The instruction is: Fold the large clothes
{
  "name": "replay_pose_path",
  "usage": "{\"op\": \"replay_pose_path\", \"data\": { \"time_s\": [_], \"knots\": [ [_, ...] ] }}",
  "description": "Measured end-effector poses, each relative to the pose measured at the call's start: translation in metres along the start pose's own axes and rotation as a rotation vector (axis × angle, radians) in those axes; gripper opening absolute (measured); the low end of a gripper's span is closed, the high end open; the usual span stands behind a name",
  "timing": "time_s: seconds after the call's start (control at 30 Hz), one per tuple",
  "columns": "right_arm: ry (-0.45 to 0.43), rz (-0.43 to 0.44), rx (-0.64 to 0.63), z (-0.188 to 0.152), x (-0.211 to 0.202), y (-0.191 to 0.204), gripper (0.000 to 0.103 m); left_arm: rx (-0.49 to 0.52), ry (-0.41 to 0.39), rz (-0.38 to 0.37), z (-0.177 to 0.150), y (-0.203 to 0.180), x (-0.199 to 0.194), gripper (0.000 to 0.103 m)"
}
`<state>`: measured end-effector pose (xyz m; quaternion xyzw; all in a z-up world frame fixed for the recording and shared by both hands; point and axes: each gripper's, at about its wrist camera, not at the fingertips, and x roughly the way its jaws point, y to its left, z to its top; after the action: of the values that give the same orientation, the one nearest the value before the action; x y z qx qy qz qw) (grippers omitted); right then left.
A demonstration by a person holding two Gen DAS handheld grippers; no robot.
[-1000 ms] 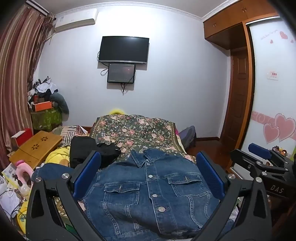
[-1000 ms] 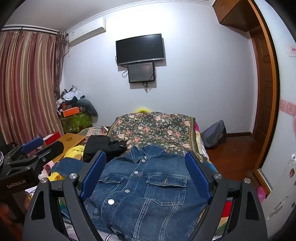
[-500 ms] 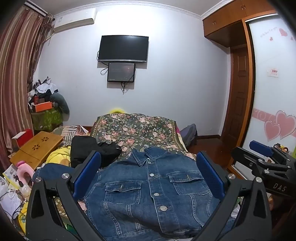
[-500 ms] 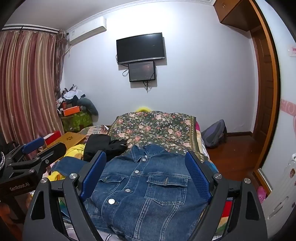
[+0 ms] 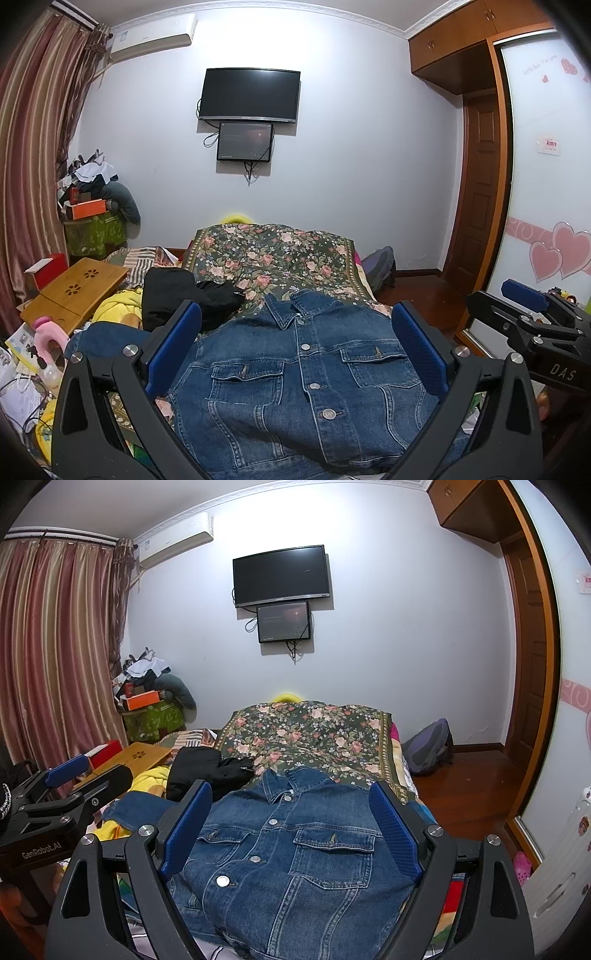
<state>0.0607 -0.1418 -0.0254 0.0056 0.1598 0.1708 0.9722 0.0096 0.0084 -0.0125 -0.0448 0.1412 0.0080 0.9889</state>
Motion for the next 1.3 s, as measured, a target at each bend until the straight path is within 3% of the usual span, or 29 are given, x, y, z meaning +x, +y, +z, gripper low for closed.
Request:
{"op": "replay_pose_path", "data": {
  "time_s": [1.3],
  "knots": [
    [0.004, 0.001, -0.001, 0.0005, 0.0032, -0.0029, 0.085, 0.000, 0.003, 0.003, -0.0010, 0.0035, 0.0002, 0.103]
  ]
}}
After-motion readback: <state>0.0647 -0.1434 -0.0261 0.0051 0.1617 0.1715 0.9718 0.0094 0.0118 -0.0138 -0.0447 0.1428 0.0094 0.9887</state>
